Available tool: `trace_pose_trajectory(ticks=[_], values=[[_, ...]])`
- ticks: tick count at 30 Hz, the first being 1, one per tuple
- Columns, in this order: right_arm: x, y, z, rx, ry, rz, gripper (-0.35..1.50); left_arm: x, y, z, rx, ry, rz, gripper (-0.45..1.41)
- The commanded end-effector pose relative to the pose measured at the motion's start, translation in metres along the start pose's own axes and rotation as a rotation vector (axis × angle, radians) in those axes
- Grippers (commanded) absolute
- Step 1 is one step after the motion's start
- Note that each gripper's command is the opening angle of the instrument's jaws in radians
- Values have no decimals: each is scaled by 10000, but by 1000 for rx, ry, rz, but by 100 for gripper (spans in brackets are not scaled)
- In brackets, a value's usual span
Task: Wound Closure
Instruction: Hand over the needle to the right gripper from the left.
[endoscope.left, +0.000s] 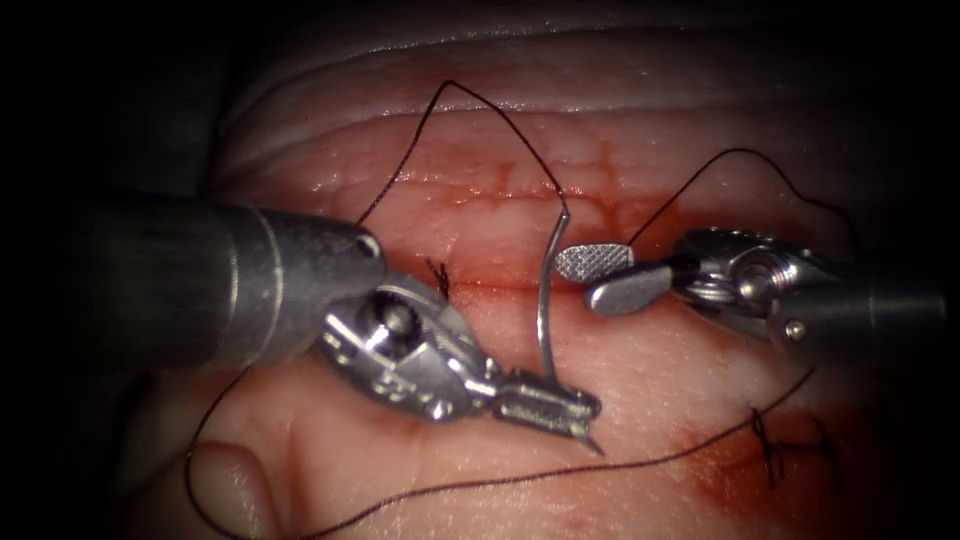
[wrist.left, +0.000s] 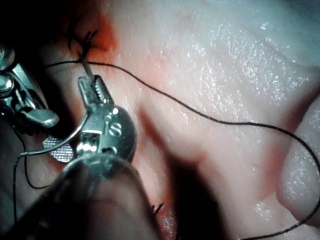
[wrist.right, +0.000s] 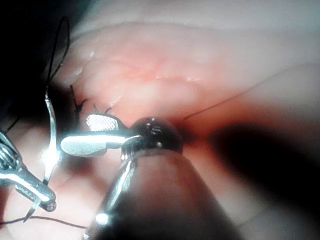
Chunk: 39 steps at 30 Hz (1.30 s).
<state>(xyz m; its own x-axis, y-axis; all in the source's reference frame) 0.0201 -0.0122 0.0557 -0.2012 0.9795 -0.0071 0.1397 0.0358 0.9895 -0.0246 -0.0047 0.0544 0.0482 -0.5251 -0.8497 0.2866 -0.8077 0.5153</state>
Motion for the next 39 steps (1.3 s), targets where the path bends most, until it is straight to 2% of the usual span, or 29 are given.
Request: trace_pose_trajectory(ticks=[1,7,15,22,27,29,31,36,37,38,39], values=[[-6,2,9,4,-3,2,103,-4,1,6,0,0,0,-45],[-14,-5,26,9,1,3,103,-3,1,8,1,-7,0,-45],[-17,-4,31,8,4,0,106,1,2,11,0,-8,3,-45],[-19,-7,33,3,9,2,97,0,6,17,-1,-12,1,-45],[-20,-8,34,-4,15,2,82,1,6,18,0,-12,2,-45],[-20,-8,34,-10,20,3,29,1,6,18,0,-12,2,-45],[-21,-8,33,-15,23,2,-35,2,6,18,-1,-12,2,-45],[-21,-4,31,-43,11,19,-35,6,5,18,-7,-9,-22,-45],[-21,-4,31,-48,11,19,-35,6,5,17,-13,-6,-35,-18],[-19,-3,29,-53,14,20,-35,6,4,15,-12,-1,-77,41],[-18,-3,29,-56,17,21,-35,6,3,14,-15,1,-102,61]])
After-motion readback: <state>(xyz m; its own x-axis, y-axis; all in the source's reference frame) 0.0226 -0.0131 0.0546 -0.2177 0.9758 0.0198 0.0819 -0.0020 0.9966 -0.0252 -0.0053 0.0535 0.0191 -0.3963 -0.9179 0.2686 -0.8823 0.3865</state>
